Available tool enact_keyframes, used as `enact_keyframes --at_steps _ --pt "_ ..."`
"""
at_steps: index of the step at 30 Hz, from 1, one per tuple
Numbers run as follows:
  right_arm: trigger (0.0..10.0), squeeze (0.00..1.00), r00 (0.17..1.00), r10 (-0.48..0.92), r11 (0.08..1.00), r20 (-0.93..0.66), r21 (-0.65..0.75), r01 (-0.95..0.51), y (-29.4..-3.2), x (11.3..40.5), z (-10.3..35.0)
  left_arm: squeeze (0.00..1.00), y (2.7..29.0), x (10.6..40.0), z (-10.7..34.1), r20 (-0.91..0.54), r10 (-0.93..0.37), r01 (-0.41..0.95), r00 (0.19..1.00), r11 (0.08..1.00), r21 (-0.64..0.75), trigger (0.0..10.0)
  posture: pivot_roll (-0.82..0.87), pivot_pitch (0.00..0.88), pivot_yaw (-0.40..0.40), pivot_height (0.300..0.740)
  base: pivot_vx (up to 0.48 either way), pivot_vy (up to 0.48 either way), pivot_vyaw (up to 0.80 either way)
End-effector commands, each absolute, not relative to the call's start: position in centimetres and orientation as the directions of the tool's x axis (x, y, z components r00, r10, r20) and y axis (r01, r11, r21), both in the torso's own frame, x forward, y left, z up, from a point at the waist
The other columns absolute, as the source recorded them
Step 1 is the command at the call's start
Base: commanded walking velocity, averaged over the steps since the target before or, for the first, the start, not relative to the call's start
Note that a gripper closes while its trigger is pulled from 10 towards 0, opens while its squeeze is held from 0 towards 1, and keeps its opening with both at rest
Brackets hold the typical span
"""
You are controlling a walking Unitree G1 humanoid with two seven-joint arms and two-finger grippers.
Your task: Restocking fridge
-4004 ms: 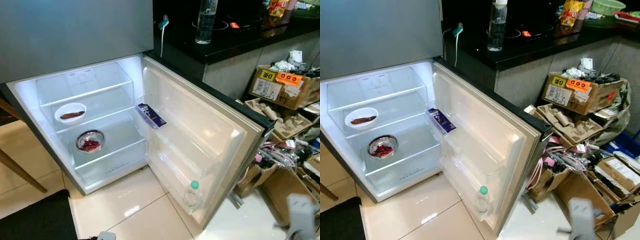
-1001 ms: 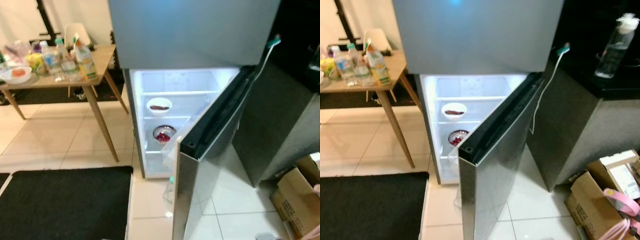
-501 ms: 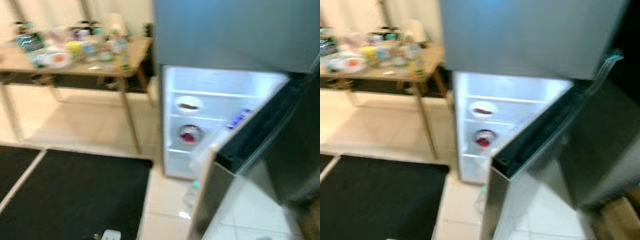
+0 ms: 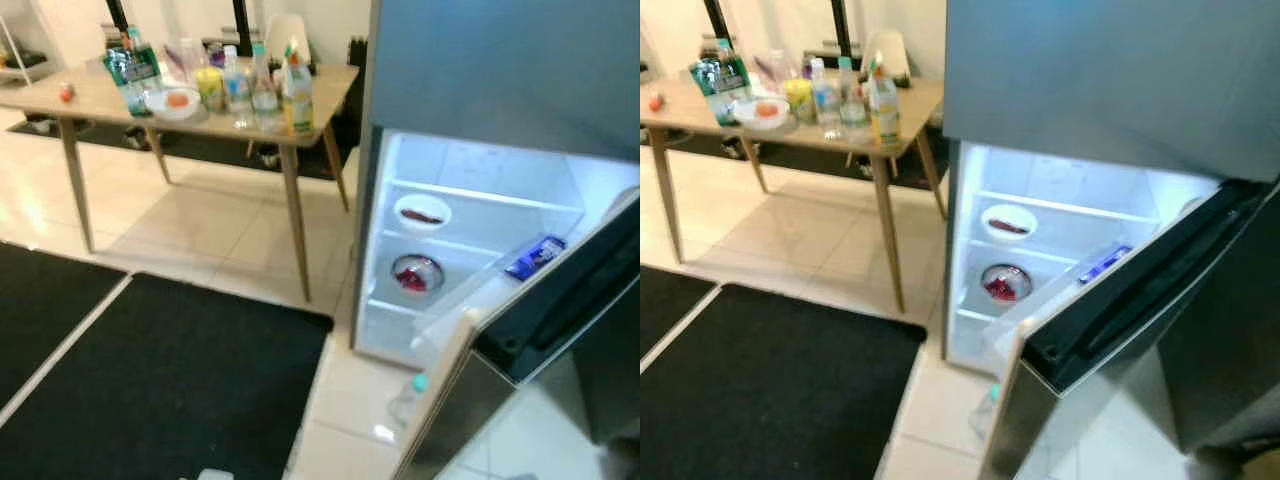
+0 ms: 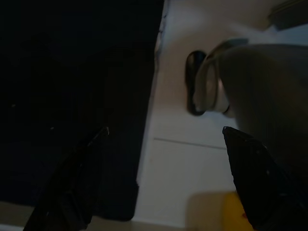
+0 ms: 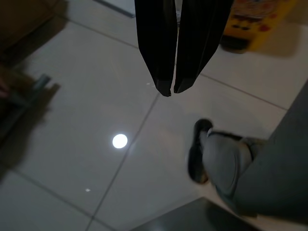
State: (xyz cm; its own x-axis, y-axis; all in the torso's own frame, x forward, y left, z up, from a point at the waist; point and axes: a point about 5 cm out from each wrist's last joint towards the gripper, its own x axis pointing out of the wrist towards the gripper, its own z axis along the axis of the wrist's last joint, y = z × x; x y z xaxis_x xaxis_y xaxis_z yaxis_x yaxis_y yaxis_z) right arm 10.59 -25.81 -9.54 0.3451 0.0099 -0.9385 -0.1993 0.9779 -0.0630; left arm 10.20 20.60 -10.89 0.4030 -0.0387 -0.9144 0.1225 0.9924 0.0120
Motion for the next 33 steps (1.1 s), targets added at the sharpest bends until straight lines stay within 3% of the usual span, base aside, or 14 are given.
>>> enact_keyframes --at_steps 1,9,14,22,28,29,31,33 --pt "10.0 0.0 0.367 0.005 0.979 -0.93 -0.071 -0.193 -26.0 11.1 -9.3 0.0 19.8 9.8 -11.1 -0.92 -0.059 0.128 0.389 0.992 -0.009 10.0 -0.08 0.004 -0.019 0.74 0.0 0.0 0.0" --pt "10.0 0.0 0.412 0.036 0.976 -0.911 -0.055 -0.208 -25.6 12.3 -9.0 0.0 19.7 9.8 -11.2 -0.921 -0.058 0.126 0.386 0.992 -0.01 10.0 -0.09 0.007 -0.019 0.74 0.0 0.0 0.0" --pt "10.0 0.0 0.589 0.24 0.967 -0.771 0.138 -0.214 -24.0 16.3 -7.3 0.0 19.7 9.6 -11.2 -0.922 -0.061 0.125 0.382 0.992 -0.014 10.0 -0.09 0.007 -0.019 0.74 0.0 0.0 0.0" --pt "10.0 0.0 0.731 0.414 0.904 -0.542 0.34 -0.259 -23.4 20.8 -4.1 0.0 19.7 9.6 -11.2 -0.922 -0.061 0.124 0.383 0.992 -0.014 10.0 -0.09 0.011 -0.019 0.74 0.0 0.0 0.0" --pt "10.0 0.0 0.731 0.552 0.821 -0.4 0.411 -0.395 -22.3 23.4 -2.0 0.0 19.7 9.5 -11.2 -0.923 -0.063 0.127 0.38 0.992 -0.016 10.0 -0.09 0.017 -0.019 0.74 0.0 0.0 0.0" --pt "10.0 0.0 0.694 0.655 0.741 -0.298 0.435 -0.512 -20.6 25.0 -0.5 0.0 19.7 9.4 -11.2 -0.924 -0.064 0.127 0.377 0.992 -0.017 10.0 -0.09 0.017 -0.019 0.74 0.0 0.0 0.0" --pt "10.0 0.0 0.694 0.655 0.741 -0.298 0.435 -0.512 -20.6 25.0 -0.5 0.0 19.7 9.4 -11.2 -0.924 -0.064 0.127 0.377 0.992 -0.017 10.0 -0.09 0.017 -0.019 0.74 0.0 0.0 0.0" --pt "10.0 0.0 0.694 0.694 0.7 -0.19 0.401 -0.591 -18.4 27.8 1.7 0.0 19.7 9.3 -11.3 -0.925 -0.063 0.126 0.375 0.992 -0.017 10.0 -0.08 0.019 -0.02 0.74 0.0 0.0 0.0"
